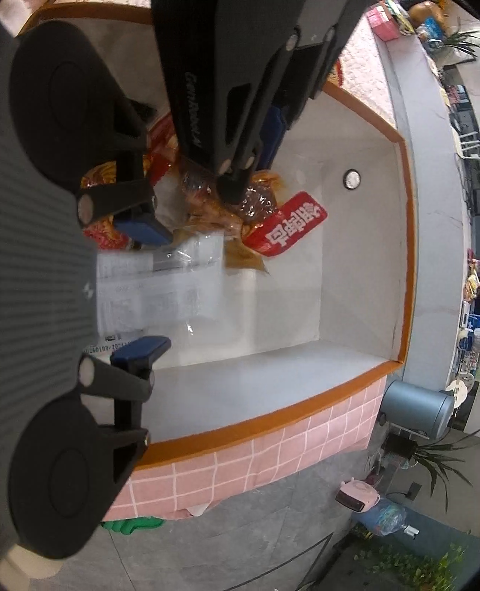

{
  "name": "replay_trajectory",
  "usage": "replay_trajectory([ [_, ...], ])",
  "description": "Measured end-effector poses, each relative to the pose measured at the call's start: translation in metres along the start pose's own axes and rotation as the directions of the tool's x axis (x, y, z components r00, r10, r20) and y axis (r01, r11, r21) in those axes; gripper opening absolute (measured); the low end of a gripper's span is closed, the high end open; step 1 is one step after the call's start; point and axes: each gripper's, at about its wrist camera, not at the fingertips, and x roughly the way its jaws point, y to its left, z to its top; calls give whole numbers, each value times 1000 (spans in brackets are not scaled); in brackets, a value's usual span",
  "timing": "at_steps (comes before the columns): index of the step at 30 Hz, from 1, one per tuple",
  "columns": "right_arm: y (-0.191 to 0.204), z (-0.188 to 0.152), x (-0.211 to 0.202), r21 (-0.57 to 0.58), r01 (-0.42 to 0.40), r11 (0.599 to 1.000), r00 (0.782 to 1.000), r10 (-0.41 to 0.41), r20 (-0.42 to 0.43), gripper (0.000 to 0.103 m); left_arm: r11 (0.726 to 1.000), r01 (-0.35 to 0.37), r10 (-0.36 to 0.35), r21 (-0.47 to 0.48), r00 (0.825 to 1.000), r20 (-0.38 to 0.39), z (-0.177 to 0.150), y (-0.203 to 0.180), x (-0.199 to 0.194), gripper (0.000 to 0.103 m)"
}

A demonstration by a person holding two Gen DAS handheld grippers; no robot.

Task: Organize snacks
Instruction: 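Lower both packets into the box and open both tools, then move both tools back to the table toward the green sausage and clear bag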

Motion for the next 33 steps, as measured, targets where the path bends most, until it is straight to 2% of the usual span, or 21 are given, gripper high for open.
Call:
replay_trajectory([
  [3, -2, -2, -3, 17, -14, 1000, 1000, 14, 4, 57, 1000, -7, 6, 4, 999, 35, 0, 0, -10, 37],
  [5, -3, -2, -6, 29, 1, 1000, 1000, -2, 23, 59, 1000, -3, 3, 4, 999, 52, 0, 0, -18, 51],
  [6, -3, -3, -10, 33, 12, 999, 999, -14, 41, 59, 1000, 4, -4, 8, 998, 61, -1, 0, -22, 54],
  [7, -2, -4, -14, 33, 15, 999, 998, -17, 62, 64, 1000, 8, -9, 13, 998, 69, -2, -1, -25, 59],
  [9, 1, -8, -24, 27, 47, 999, 991, -50, 122, 76, 1000, -2, 0, 16, 996, 94, -5, -3, -34, 60],
  [14, 6, -18, -49, 37, 82, 996, 962, -88, 257, 77, 1000, -5, 4, 1, 978, 210, -18, -4, -66, 65],
  [19, 14, -38, -81, 88, 92, 992, 905, -120, 408, 77, 999, -30, 40, -36, 945, 325, -35, 2, -98, 68],
  [22, 22, -50, -94, 126, 61, 990, 885, -112, 452, 77, 997, -50, 66, -53, 923, 380, -52, 4, -116, 68],
  [25, 38, -60, -106, 135, 117, 984, 853, -169, 494, 77, 993, -97, 117, -69, 901, 418, -70, 5, -130, 68],
  [27, 48, -65, -115, 138, 116, 984, 834, -172, 523, 77, 987, -132, 159, -91, 887, 433, -82, 7, -138, 68],
  [29, 55, -70, -121, 135, 118, 984, 824, -172, 540, 77, 981, -158, 192, -112, 880, 435, -94, 10, -143, 68],
  [31, 68, -73, -126, 126, 157, 980, 811, -201, 549, 77, 973, -174, 222, -149, 875, 431, -105, 17, -148, 68],
  [33, 81, -75, -129, 110, 158, 981, 813, -193, 550, 77, 963, -187, 254, -193, 869, 424, -116, 23, -154, 68],
])
